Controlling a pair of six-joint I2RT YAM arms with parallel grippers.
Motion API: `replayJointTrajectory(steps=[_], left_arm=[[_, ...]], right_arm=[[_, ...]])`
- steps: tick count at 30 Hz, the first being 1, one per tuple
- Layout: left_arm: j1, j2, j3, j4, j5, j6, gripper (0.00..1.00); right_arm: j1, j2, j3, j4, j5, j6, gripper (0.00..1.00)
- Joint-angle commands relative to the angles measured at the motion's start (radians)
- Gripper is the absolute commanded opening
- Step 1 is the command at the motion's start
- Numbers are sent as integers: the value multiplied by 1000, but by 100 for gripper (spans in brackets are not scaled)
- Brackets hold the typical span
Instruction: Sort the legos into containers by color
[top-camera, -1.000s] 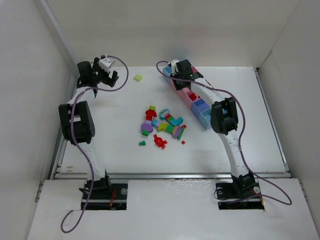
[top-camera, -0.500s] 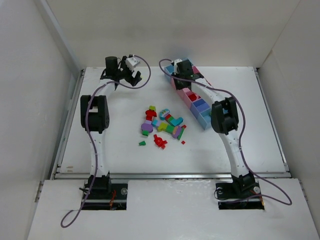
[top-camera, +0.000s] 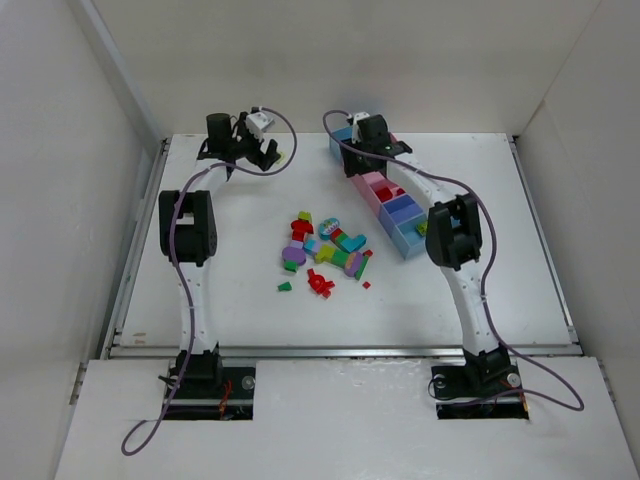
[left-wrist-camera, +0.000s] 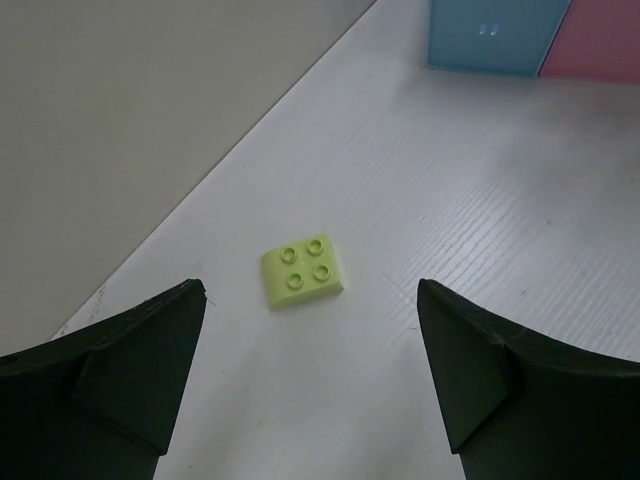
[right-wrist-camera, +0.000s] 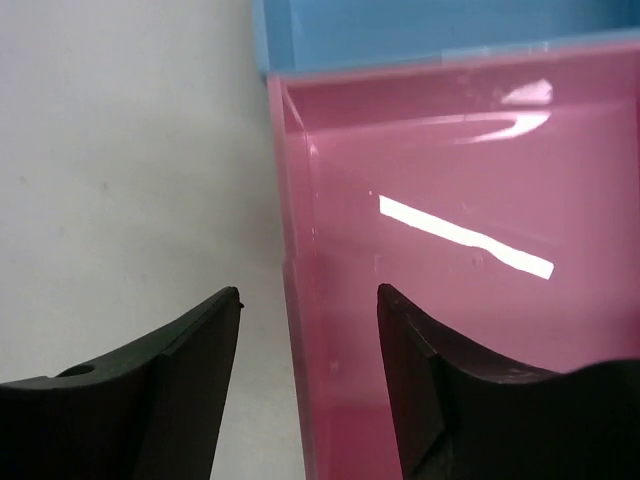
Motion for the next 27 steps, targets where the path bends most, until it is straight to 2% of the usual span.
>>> replayJointTrajectory(steps=[1,7,10,13,17,19,27], left_arm=[[-5,-32,-1,11,37,-31,84],[-5,-76,-1,-47,57,-10,83],[5,-111,-32,-56,66,-10,82],[24,-136,-55,-69,77,0,82],[34,-171,-64,-108,77,22,80],[45,-184,-64,-121,77,32,80],[81,-227,-82,-139,109,-20,80]], right_arm=[[-1,-156,-74,20,36,9,63],[8,-424,-334,-9,121,-23,66],[18,-506,-455,-61,131,-45,66],[31,-526,-550,-81,71,-94,65],[55,-460,-543,-81,59,-154,59],[55,-428,-511,-81,59,-145,52],[43,-348,-440,-98,94,-106,41]])
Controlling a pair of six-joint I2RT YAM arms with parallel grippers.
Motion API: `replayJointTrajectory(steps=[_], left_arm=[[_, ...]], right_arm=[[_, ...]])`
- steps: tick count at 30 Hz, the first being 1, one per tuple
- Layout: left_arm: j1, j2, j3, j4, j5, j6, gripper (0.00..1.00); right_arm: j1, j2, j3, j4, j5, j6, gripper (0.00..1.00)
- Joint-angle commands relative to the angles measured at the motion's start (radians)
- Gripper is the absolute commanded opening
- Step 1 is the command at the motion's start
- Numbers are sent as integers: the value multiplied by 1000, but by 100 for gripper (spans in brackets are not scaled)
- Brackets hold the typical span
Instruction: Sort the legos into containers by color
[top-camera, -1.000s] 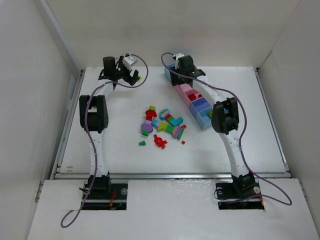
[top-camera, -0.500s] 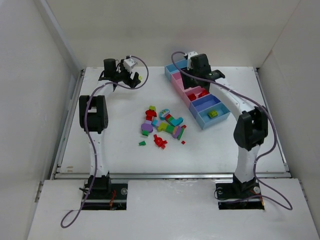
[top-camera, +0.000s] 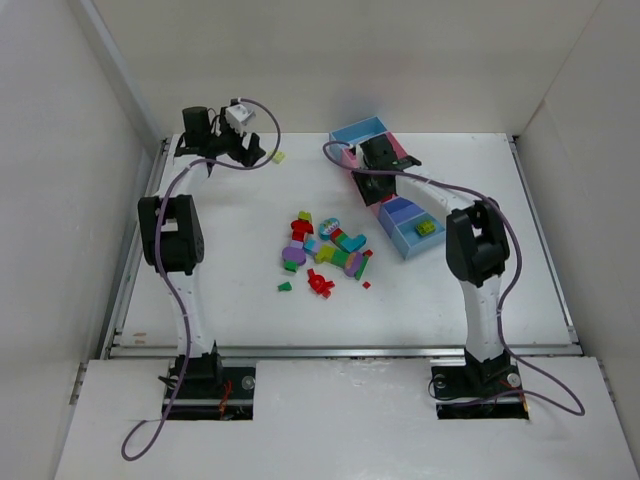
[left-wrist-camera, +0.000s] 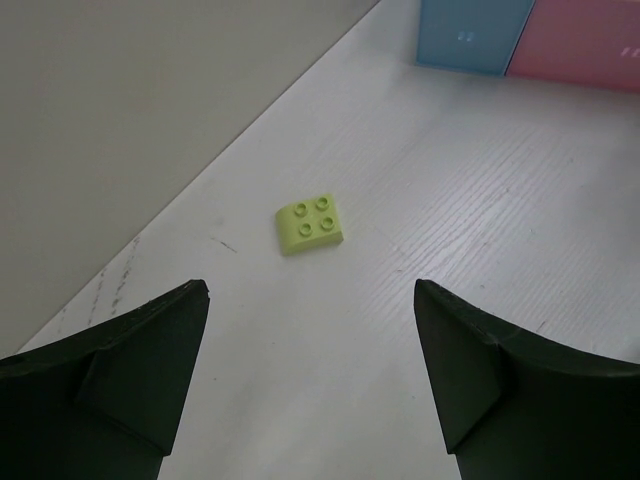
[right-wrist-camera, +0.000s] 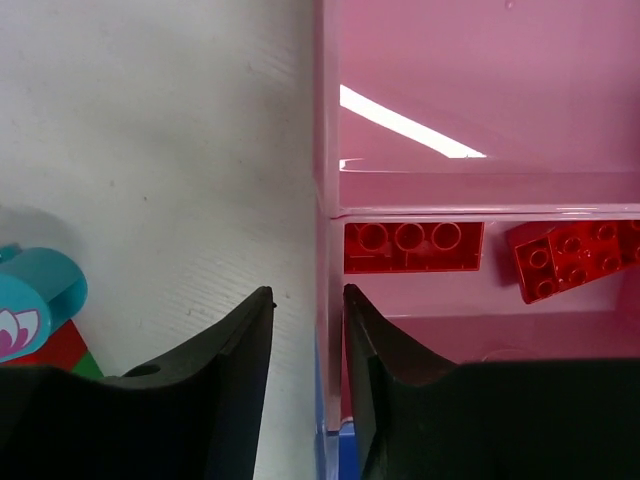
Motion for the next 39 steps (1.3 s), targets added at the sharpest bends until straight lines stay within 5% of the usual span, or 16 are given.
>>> replayJointTrajectory(steps=[1,7,12,23,39], left_arm=[[13,-80,-14,-10,55,-32,80],[22,-80,-14,-19,64,-41,80],[33,-80,-4,-19,84,-60,80],[84,-82,-14,-19,84,-60,79],[130,-109,-44,-59,84,-37,79]], right_arm=[[-1,2,62,-24,16,10,40],[-1,-8,38,-15,26,-23,23],[8,38,61,-40,132,-205,11],[45,336,594,-136,143,-416,13],[192,296,475,-3,0,-620,5]])
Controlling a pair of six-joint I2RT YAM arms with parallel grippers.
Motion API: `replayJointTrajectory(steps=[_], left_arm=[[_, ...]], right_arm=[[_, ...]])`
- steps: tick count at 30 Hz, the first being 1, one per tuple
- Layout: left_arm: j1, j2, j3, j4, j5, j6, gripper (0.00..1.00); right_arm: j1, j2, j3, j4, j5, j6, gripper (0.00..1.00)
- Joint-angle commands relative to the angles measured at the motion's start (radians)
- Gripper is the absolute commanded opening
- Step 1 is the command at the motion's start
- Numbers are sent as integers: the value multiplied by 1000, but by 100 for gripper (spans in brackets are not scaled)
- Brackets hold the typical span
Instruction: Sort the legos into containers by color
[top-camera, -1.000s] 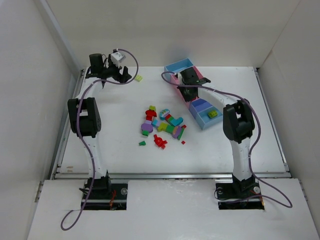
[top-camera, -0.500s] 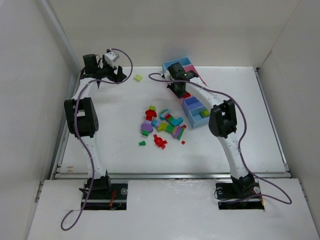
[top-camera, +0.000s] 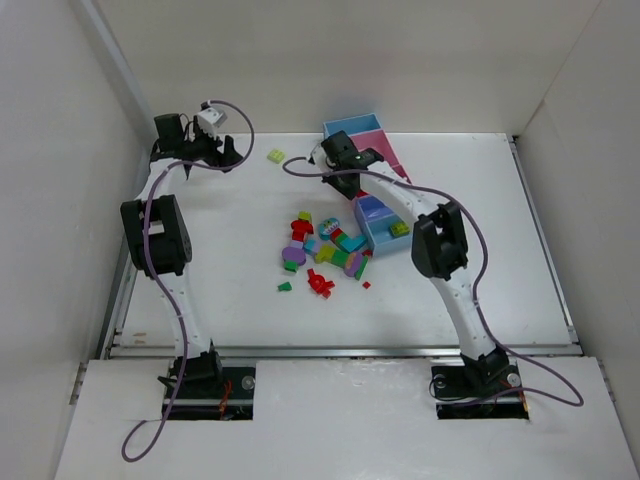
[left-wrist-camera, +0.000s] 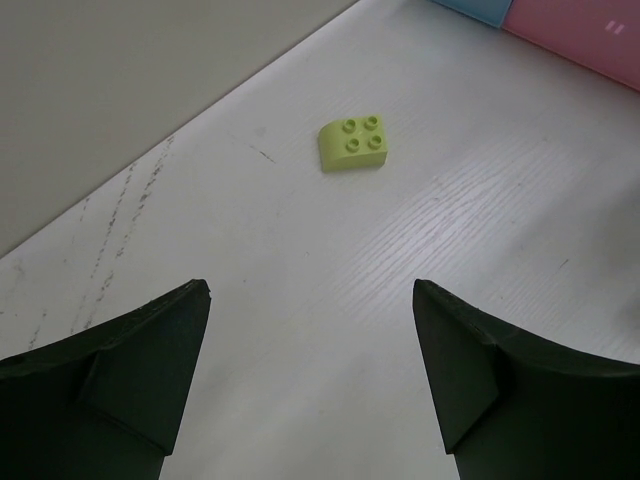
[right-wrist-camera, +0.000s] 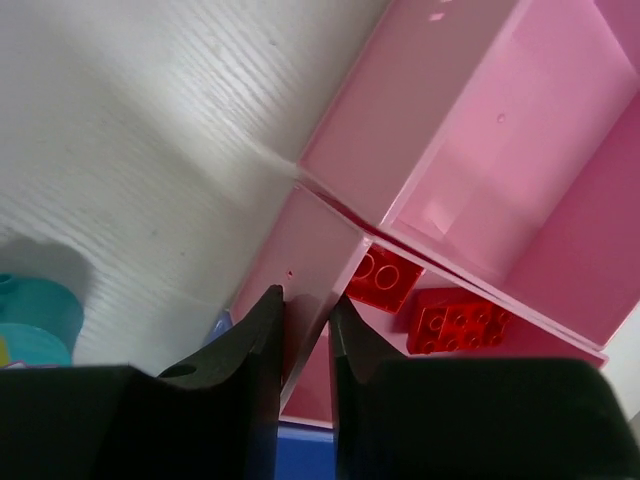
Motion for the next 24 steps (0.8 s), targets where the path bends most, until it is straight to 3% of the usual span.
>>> replayJointTrajectory(steps=[1,12,16,19,24], left_arm=[[0,-91,-20,-1,32,10,79],[0,-91,-20,-1,41,10,79],[0,-82,-20,-1,41,1,79],[0,-82,-20,-1,41,1,79],[20,-91,-29,-1,41,1,79]], right_arm=[[65,-17,-59,283,-159,-261,4],[85,-221,-399,384,-165,-258,0],[85,-167,-324,362,-95,-214,0],[70,-40,-88,281,-86,-119,0],[59,-40,-83,328,-76,-110,0]])
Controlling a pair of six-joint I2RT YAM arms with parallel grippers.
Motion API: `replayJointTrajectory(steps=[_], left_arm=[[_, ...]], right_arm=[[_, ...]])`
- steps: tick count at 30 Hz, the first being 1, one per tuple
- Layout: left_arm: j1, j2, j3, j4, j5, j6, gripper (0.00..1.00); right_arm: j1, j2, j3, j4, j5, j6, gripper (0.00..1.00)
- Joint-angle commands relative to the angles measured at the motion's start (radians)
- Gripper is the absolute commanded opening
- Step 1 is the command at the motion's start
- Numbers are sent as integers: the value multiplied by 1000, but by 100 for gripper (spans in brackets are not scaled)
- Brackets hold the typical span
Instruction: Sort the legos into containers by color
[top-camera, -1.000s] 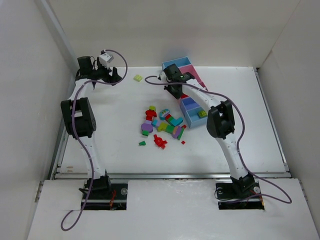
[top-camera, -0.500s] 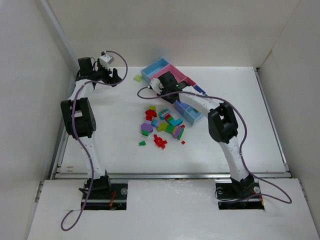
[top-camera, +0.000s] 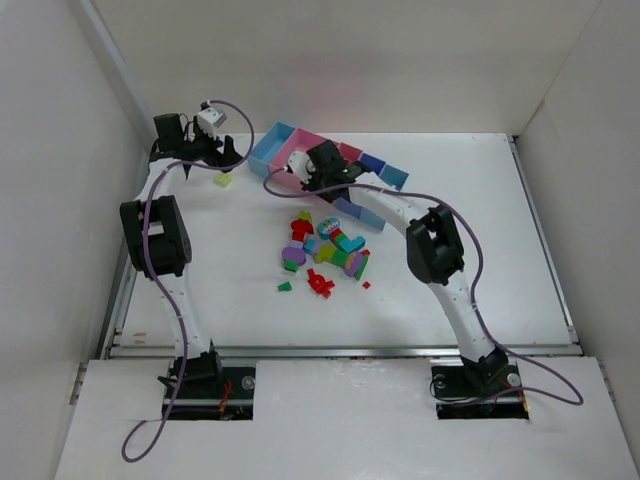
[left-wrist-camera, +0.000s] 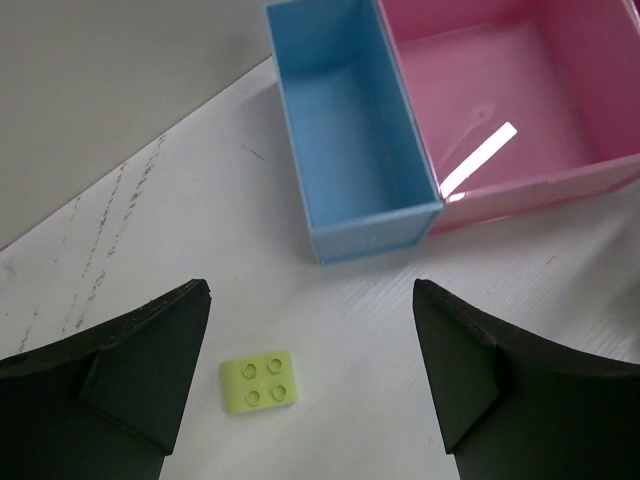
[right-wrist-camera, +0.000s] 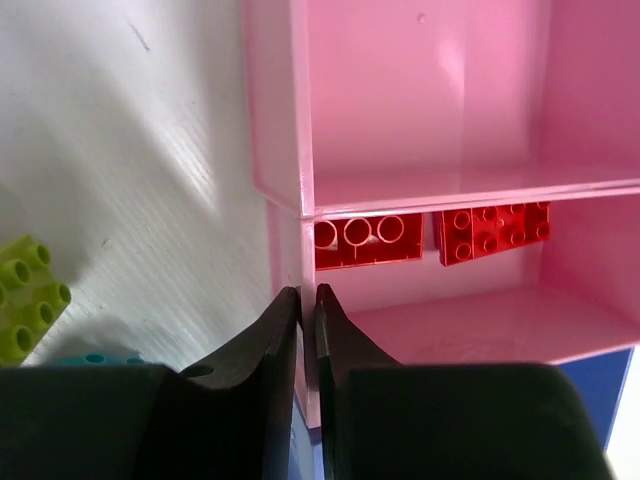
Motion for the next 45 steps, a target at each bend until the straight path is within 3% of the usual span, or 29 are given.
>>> replayJointTrajectory(steps=[1,7,9,13,18,24,34,38,39,45], left_arm=[[30,-76,-16,12,16,1,79],[41,8,63,-133,-97,198,81],[41,48,144,-257,-140,320,84],[41,112,235,-376,-149,358,98],[10,131,211,-371,-189,344,100],[1,186,238,-270,-278,156,100],[-18,215,238,-313,-387,175,93],[-18,215,238,-333,-387,185,82],[-18,215,238,-333,-375,185,75],[-18,215,220,-351,-291,203,55]], right_arm=[[-24,-19,30,56,37,67,0],[-49,-19,48,65,31,131,0],[-49,-19,49,65,31,131,0],[-49,-40,-13,74,52,131,0],[-49,-76,-95,75,52,140,0],[-58,-108,-132,75,63,162,0],[-67,-148,-185,75,81,171,0],[-86,-157,-185,65,81,197,0],[-86,-166,-185,56,81,238,0],[-162,-238,-276,70,43,415,0]])
